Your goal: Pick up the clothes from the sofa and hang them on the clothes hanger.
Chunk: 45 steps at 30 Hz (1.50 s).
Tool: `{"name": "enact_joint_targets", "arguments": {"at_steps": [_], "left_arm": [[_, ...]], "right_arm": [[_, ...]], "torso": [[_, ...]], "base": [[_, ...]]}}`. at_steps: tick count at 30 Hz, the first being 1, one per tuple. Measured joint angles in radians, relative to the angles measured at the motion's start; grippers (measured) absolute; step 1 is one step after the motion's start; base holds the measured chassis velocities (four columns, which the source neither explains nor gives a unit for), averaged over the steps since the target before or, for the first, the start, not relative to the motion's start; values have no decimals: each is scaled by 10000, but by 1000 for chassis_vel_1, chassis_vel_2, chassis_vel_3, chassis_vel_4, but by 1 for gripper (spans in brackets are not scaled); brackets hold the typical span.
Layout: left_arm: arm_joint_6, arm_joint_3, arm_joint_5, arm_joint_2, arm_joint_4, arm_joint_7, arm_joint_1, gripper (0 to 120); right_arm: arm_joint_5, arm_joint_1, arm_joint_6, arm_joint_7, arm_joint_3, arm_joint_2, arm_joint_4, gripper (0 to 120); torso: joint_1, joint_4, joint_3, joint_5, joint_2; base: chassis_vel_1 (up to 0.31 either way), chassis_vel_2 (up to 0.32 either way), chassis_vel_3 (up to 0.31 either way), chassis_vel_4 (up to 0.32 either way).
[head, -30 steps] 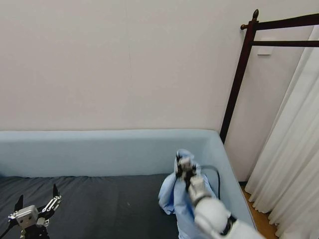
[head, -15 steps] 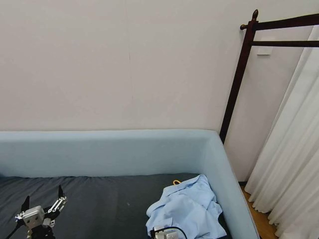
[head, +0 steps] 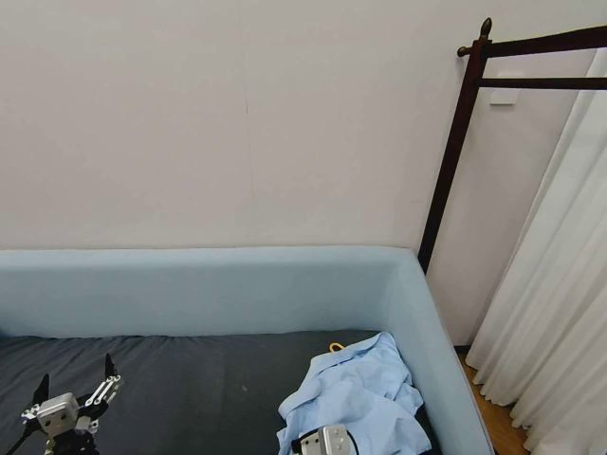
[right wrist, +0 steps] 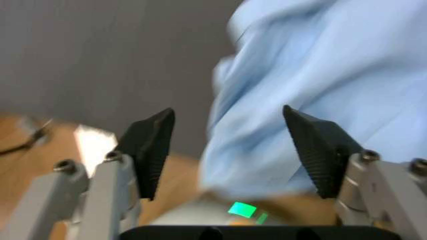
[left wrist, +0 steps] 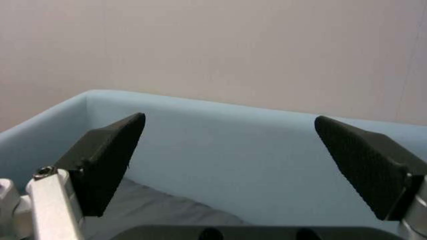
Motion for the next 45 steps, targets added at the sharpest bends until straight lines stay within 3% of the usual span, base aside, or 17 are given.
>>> {"name": "enact_joint_targets", "arguments": {"at_steps": [3, 5, 7, 15, 23, 29, 45], "left_arm": [[-1, 39, 36, 19, -6, -1, 24, 100], [-1, 8, 36, 44, -10, -3, 44, 100], [-1, -73, 30, 88, -21, -3, 86, 100], [-1, -262, 31, 54, -24, -6, 209, 100], [22, -355, 241, -175, -61, -3, 345, 100], [33, -508, 353, -290, -41, -2, 405, 100], [22, -501, 497, -359, 63, -13, 426, 100]], "right_arm": [[-1957, 540, 738, -2473, 340, -103, -1440, 84], [-2376, 679, 1011, -3099, 370, -130, -1882, 88], [-3574, 1042, 1951, -4589, 361, -157, -3138, 97], [-6327, 2446, 5993, -9080, 399, 91, -7697, 100], [-7074, 3645, 6177, -10409, 600, 641, -10392, 100], [-8693, 4114, 6424, -11286, 991, 1137, -12033, 100], [-11129, 4325, 5914, -12275, 2472, 2251, -14283, 86]], "torso": [[2, 1, 1, 1, -1], [3, 0, 2, 0, -2], [3, 1, 1, 1, -2], [3, -1, 2, 2, -2], [3, 3, 2, 1, -2], [3, -1, 1, 0, -2], [1, 1, 0, 0, 0]], "base": [[0, 0, 0, 0], [0, 0, 0, 0], [0, 0, 0, 0], [0, 0, 0, 0], [0, 0, 0, 0], [0, 0, 0, 0], [0, 0, 0, 0]]}}
